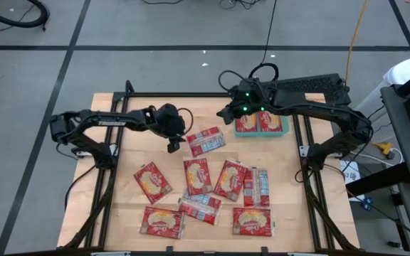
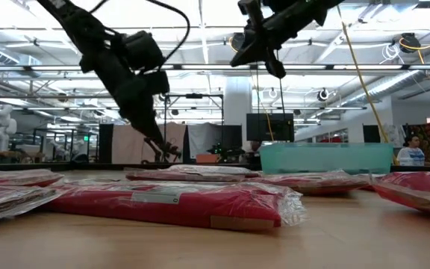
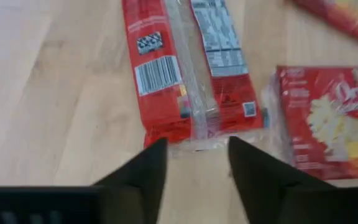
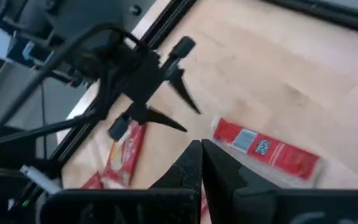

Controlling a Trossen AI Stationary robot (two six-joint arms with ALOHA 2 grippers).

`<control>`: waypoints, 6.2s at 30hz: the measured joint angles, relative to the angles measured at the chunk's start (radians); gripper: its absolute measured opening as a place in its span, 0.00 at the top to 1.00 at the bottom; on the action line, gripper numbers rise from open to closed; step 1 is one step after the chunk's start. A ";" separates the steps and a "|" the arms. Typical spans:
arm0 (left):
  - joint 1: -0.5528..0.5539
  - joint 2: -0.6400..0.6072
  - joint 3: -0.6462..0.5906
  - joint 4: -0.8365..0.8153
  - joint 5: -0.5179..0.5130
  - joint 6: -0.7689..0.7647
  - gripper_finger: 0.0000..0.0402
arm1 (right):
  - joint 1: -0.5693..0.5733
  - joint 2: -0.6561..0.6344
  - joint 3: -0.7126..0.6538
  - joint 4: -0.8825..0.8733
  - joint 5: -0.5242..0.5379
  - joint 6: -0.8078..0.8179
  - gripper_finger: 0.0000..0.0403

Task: Sort popcorn bags into baskets
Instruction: Put the red popcorn bag into the light blue bin

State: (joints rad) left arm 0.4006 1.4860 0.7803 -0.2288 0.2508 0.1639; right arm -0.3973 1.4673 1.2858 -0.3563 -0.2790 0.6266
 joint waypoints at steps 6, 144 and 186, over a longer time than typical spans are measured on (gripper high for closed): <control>-0.009 0.111 0.000 0.025 -0.013 0.039 0.39 | 0.000 0.008 0.000 -0.122 -0.041 -0.048 1.00; 0.173 -0.100 0.001 0.626 0.301 -1.486 0.29 | 0.244 -0.104 -0.001 -0.289 0.624 -1.854 0.96; 0.068 0.127 0.000 1.135 0.466 -1.603 0.60 | 0.362 -0.022 0.000 -0.029 0.847 -1.928 0.96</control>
State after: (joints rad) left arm 0.4690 1.6131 0.7803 0.9059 0.7170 -1.4391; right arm -0.0353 1.4448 1.2854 -0.3851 0.5678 -1.3018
